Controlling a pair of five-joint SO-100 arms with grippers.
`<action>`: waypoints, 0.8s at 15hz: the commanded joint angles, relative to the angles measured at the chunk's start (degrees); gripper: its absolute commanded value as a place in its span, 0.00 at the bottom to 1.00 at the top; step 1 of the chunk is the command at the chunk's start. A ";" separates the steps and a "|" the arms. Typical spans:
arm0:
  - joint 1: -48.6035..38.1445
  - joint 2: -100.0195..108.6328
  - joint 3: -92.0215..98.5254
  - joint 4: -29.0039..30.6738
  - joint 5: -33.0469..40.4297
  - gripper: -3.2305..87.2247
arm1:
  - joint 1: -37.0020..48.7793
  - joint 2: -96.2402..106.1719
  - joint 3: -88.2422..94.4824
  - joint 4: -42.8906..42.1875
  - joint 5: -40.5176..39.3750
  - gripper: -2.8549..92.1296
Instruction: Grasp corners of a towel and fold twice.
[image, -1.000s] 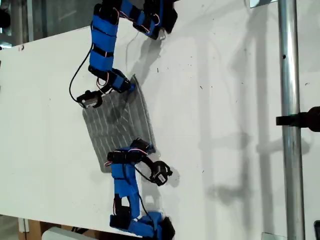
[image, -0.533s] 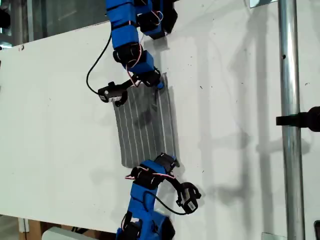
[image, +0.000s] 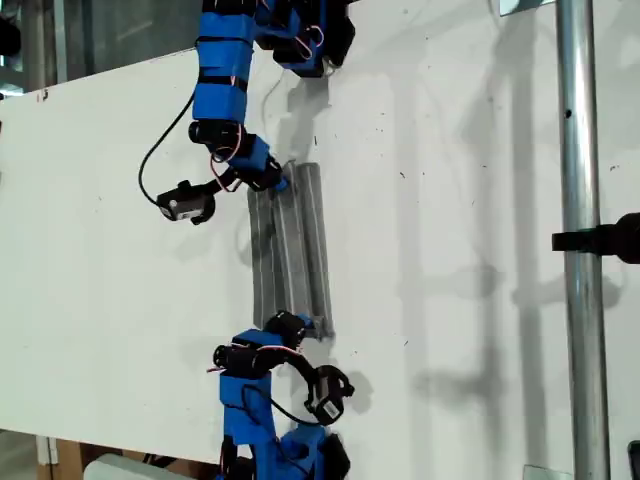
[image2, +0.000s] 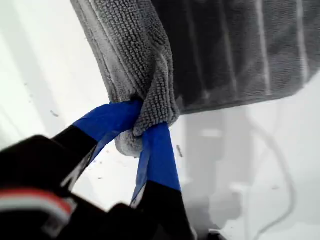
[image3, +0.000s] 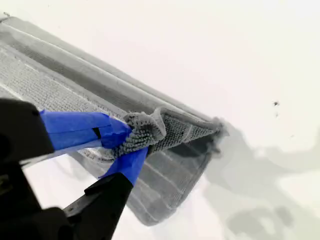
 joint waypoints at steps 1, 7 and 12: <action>-12.39 1.93 -2.02 -1.14 9.84 0.02 | 13.54 0.00 -4.83 -1.93 -9.40 0.03; -22.85 3.25 -5.80 0.18 18.46 0.02 | 20.92 2.29 -5.01 -6.77 -18.37 0.03; -17.31 -6.06 2.99 -6.77 13.54 0.02 | 16.96 -0.97 12.57 -15.82 -13.36 0.03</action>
